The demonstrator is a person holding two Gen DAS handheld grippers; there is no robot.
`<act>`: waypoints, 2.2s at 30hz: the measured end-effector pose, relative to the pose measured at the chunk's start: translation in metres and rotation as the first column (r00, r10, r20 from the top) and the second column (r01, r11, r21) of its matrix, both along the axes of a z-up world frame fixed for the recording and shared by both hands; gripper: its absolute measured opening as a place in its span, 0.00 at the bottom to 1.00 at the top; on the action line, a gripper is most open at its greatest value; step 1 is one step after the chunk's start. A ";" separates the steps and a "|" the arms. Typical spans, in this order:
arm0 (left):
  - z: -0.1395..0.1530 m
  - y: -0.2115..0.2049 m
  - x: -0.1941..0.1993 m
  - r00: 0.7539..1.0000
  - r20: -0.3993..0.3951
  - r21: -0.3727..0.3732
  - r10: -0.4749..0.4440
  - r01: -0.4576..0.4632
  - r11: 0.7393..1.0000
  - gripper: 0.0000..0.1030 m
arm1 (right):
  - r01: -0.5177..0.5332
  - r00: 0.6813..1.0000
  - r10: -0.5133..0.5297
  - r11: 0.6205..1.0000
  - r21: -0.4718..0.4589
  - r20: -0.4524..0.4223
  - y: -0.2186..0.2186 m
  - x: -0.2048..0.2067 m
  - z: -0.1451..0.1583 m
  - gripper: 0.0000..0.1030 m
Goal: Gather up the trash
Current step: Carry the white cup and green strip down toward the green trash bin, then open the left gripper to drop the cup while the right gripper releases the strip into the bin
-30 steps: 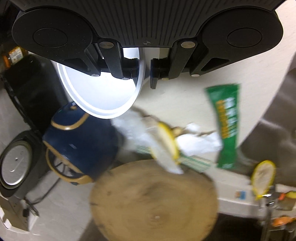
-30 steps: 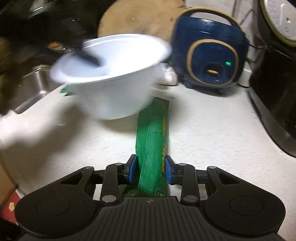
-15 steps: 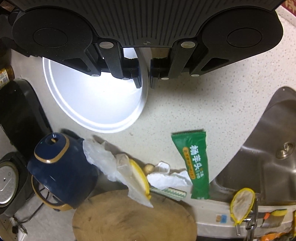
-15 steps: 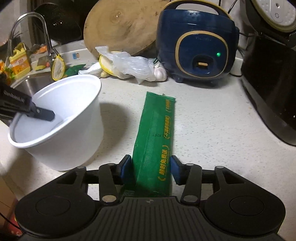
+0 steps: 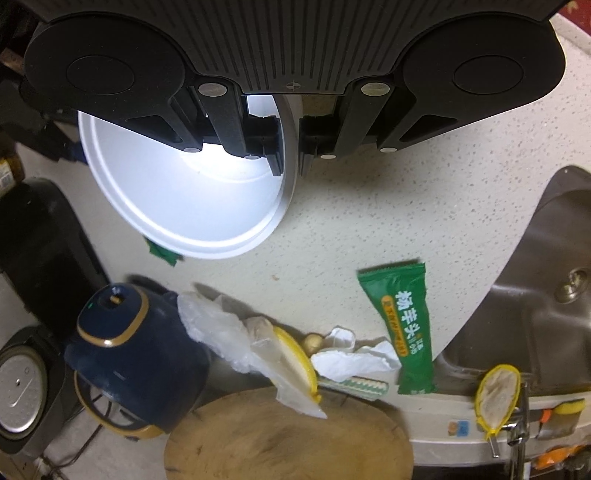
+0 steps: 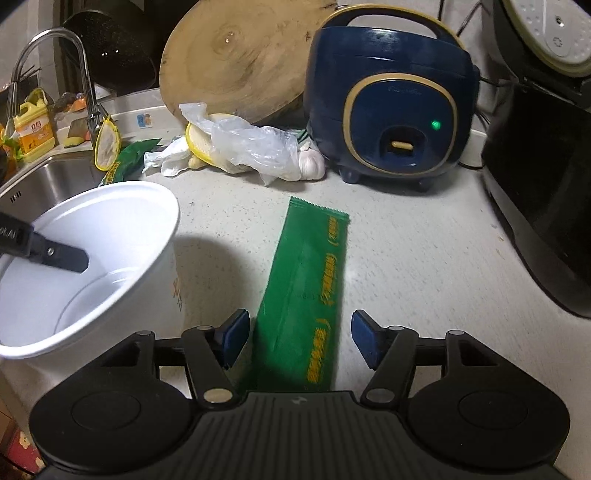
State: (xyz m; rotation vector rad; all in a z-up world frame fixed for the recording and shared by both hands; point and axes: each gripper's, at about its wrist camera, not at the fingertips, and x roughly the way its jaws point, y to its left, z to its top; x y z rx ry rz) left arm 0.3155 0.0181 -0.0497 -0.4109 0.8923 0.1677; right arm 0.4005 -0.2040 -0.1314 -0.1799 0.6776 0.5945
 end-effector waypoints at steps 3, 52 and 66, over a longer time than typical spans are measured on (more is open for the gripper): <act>-0.002 -0.003 0.002 1.000 -0.011 0.013 -0.015 0.015 1.000 0.12 | -0.001 1.000 0.001 1.000 0.011 -0.011 0.001 0.001 -0.001 0.56; -0.126 0.189 -0.326 0.973 -0.222 0.046 0.061 -0.052 0.998 0.11 | -0.039 0.948 -0.018 0.984 -0.173 -0.317 0.101 -0.334 -0.058 0.14; -0.394 0.069 -0.224 0.893 -0.447 -0.065 -0.056 0.029 0.997 0.18 | -0.129 0.908 0.002 0.953 -0.275 -0.418 0.086 -0.300 -0.208 0.14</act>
